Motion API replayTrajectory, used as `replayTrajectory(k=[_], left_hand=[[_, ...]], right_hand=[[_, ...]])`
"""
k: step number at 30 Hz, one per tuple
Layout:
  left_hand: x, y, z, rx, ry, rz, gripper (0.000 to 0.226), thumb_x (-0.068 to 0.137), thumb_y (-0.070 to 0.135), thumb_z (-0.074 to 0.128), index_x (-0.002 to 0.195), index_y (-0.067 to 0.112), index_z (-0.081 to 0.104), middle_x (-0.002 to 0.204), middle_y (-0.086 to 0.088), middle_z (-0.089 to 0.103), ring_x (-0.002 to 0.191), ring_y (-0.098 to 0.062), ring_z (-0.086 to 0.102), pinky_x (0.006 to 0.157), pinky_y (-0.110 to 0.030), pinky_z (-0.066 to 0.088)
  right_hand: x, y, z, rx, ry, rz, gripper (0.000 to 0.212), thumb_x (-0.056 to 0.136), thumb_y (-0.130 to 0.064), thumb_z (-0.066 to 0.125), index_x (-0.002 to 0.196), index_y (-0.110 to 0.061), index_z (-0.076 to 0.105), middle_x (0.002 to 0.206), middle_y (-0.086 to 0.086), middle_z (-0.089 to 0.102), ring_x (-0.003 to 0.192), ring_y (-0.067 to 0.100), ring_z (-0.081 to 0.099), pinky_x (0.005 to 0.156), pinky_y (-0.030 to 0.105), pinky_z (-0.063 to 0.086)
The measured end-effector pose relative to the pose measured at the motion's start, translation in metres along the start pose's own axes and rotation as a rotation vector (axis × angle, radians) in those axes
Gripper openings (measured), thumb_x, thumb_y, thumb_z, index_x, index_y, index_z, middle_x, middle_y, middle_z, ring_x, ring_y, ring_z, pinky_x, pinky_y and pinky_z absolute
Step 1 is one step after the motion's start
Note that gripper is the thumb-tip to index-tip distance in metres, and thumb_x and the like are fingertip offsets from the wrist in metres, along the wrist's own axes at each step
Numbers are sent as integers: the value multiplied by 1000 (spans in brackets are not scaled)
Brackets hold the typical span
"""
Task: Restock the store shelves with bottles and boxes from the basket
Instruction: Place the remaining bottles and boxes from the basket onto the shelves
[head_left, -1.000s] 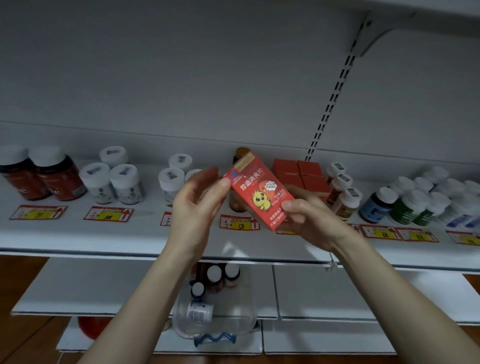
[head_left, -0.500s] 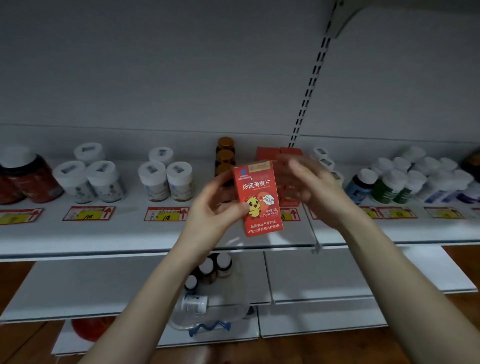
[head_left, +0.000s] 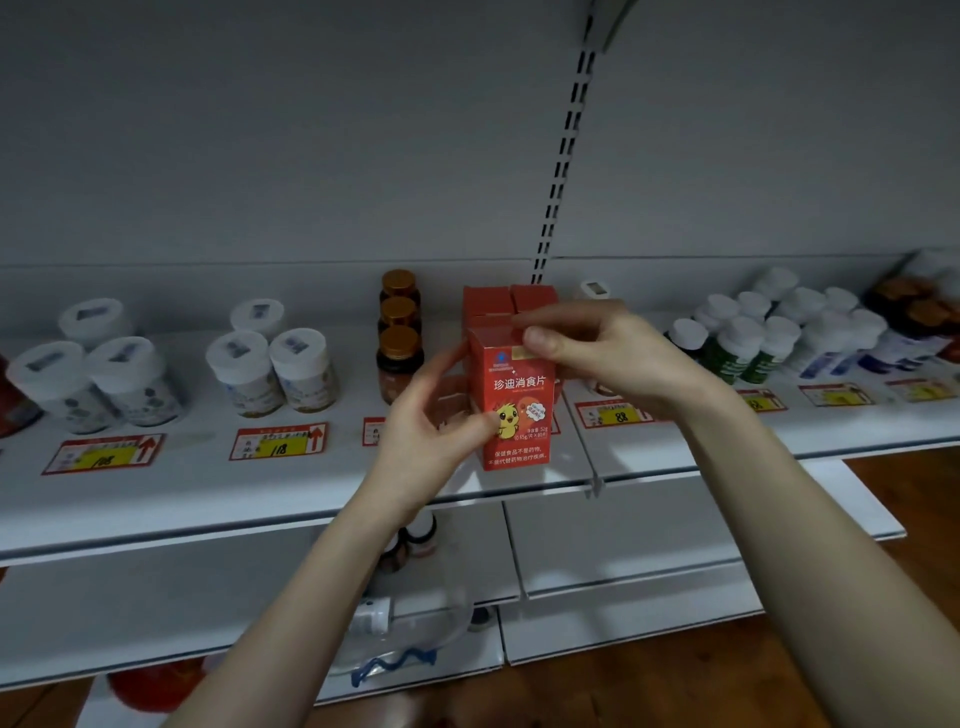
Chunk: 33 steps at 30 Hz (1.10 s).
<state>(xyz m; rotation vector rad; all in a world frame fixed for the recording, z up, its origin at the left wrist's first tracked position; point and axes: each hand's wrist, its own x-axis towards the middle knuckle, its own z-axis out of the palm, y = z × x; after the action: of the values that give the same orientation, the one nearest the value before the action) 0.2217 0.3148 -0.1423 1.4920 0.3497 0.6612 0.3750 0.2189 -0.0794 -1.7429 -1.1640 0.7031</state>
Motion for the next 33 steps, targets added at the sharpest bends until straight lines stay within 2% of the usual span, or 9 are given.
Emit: replayTrajectory(k=[3, 6, 9, 12, 17, 20, 24, 30, 33], left_hand=[[4, -4, 6, -23, 23, 49, 51, 81, 2, 67, 115, 33, 47, 112, 8, 60, 100, 2, 61, 86, -16, 49], [6, -20, 11, 325, 149, 173, 33, 80, 33, 61, 108, 43, 48, 111, 28, 51, 101, 13, 51, 85, -3, 37], [1, -62, 7, 797, 215, 320, 37, 85, 33, 48, 110, 10, 62, 105, 1, 63, 96, -9, 52, 81, -14, 34], [-8, -101, 5, 1047, 136, 368, 31, 83, 25, 47, 98, 3, 64, 94, -12, 65, 91, -20, 50, 80, -25, 36], [-13, -119, 6, 1113, 9, 409, 26, 82, 22, 48, 93, 6, 66, 95, -11, 65, 93, -18, 48, 83, -27, 40], [-14, -123, 4, 1147, -5, 393, 27, 84, 25, 48, 94, 8, 67, 98, -10, 65, 97, -18, 48, 86, -27, 39], [-14, -126, 3, 1159, -22, 392, 25, 86, 26, 49, 96, 11, 66, 100, -8, 64, 99, -19, 49, 87, -26, 36], [-13, -128, 0, 1176, -30, 424, 24, 86, 27, 49, 97, 11, 64, 101, -7, 64, 100, -18, 49, 88, -26, 37], [-13, -129, 1, 1176, -14, 435, 23, 86, 27, 49, 96, 12, 63, 100, -7, 64, 100, -18, 49, 87, -26, 37]], right_hand=[[3, 2, -8, 8, 59, -32, 17, 84, -25, 60, 99, -31, 61, 94, -15, 63, 75, -6, 64, 60, 8, 47], [11, 0, -20, 121, 248, -57, 15, 87, -19, 59, 100, -25, 62, 92, -8, 66, 74, -2, 65, 67, 15, 52], [25, -3, -31, 142, 391, -114, 23, 92, -18, 53, 114, -16, 58, 92, -10, 63, 72, -10, 64, 64, 9, 50], [49, -3, -36, 135, 441, -189, 21, 93, -17, 53, 112, -11, 58, 92, -7, 63, 76, -7, 64, 69, 12, 51], [98, 5, -44, 61, 499, -284, 13, 92, -14, 54, 104, -12, 60, 87, -10, 60, 72, -10, 61, 70, 14, 49], [127, 14, -48, -44, 493, -281, 22, 91, -18, 56, 109, -8, 62, 90, -8, 60, 73, -14, 58, 71, 11, 45], [157, 28, -50, -107, 413, -247, 30, 90, -23, 57, 113, -4, 62, 107, 3, 62, 95, 8, 59, 83, 18, 47], [176, 38, -43, -146, 319, -245, 32, 92, -22, 55, 118, -5, 60, 112, 4, 62, 101, 10, 57, 77, 1, 42], [182, 38, -44, -162, 299, -247, 30, 92, -22, 55, 116, -5, 62, 113, 9, 63, 98, 9, 56, 75, 2, 41]])
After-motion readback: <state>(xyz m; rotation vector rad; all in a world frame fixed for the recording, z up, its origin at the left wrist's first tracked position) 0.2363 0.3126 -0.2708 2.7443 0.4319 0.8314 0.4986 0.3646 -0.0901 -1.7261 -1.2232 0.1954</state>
